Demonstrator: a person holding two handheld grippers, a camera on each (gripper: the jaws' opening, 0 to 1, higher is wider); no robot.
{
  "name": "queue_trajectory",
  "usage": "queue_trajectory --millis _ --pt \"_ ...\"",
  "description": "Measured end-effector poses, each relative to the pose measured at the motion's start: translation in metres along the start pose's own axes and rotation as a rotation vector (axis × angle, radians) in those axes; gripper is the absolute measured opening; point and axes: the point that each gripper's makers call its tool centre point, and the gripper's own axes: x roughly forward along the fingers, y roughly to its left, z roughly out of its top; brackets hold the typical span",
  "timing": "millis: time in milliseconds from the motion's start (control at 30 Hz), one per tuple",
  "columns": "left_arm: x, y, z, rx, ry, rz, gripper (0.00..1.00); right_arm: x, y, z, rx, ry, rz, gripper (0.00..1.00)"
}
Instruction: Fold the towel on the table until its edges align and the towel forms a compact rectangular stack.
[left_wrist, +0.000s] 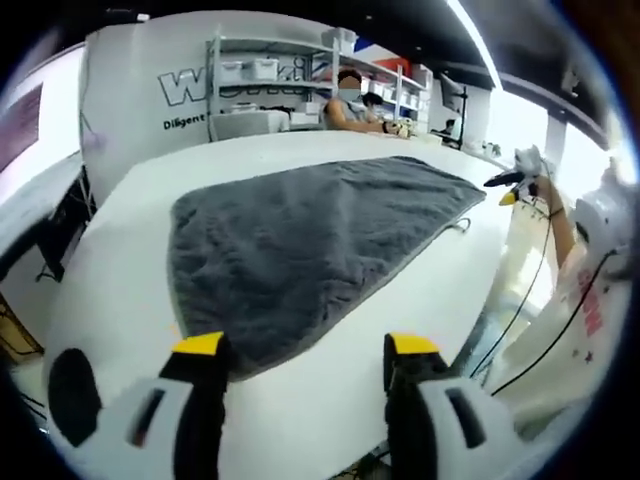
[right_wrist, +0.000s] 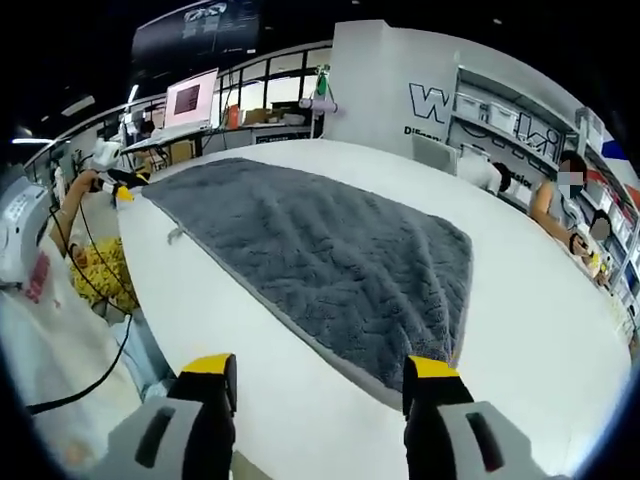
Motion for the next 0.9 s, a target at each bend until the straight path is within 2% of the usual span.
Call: queue_trajectory --millis 200,300,400,633,867,900 --pt "0.007 0.0 -0.004 0.009 0.025 -0.012 0.63 -0.004 -0.005 -0.009 0.015 0.009 -0.004 0.66" --pt "0.006 0.006 -0.005 0.025 0.038 0.012 0.55 -0.003 -0.011 -0.011 0.017 0.012 -0.003 0.65" --pt "0.008 0.007 -0.005 0.026 0.046 0.015 0.53 0.0 -0.018 -0.01 0.02 0.006 0.017 0.64" --pt "0.009 0.006 -0.005 0.03 0.041 0.01 0.53 0.012 -0.024 -0.016 0.015 0.045 0.066 0.51" --pt "0.009 0.006 -0.005 0.034 0.03 0.01 0.52 0.015 -0.031 -0.02 0.025 0.036 0.06 0.41" --pt "0.009 0.007 -0.005 0.036 0.033 0.01 0.48 0.015 -0.032 -0.02 0.03 0.035 0.054 0.39"
